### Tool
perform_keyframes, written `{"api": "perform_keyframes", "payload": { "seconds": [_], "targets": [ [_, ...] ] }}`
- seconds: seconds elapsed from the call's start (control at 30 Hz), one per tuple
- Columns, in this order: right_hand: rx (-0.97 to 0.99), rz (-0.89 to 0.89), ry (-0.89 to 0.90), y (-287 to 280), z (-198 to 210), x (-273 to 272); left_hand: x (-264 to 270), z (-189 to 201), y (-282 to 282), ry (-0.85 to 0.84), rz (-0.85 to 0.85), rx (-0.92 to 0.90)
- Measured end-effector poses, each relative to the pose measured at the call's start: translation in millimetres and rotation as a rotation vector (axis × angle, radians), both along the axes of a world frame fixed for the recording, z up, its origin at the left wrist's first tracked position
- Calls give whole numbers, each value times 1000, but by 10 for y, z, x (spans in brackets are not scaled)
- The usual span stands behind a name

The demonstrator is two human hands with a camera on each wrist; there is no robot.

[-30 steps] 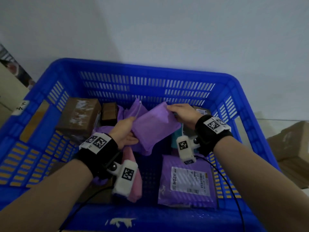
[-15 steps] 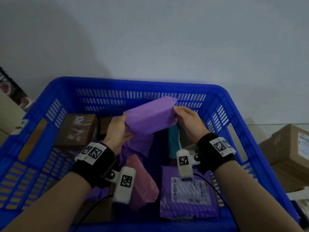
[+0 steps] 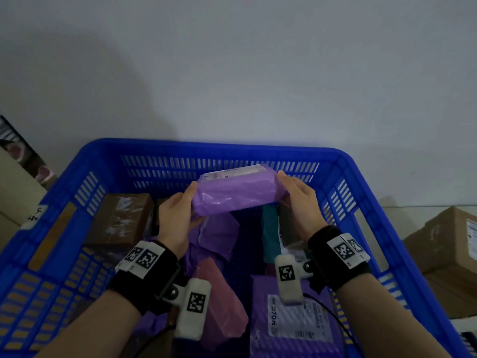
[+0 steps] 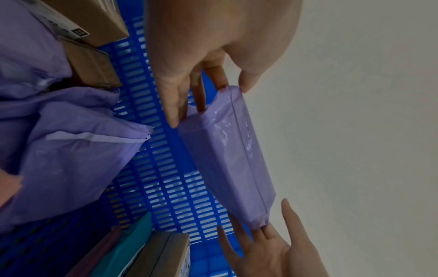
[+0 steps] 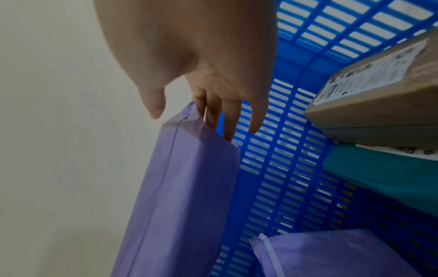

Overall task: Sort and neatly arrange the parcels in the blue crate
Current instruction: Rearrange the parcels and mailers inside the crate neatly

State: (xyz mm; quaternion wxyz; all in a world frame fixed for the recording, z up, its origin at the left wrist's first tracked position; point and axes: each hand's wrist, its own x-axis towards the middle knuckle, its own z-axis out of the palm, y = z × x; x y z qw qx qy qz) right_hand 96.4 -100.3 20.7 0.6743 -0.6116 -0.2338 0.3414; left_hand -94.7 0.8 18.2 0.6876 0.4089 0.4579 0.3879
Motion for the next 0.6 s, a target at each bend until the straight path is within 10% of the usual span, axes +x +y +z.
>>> {"api": "perform_keyframes", "payload": {
  "seconds": [0.6],
  "targets": [
    [-37, -12, -10, 0, -115, -61, 25, -13, -73, -64, -223, 59]
  ]
}}
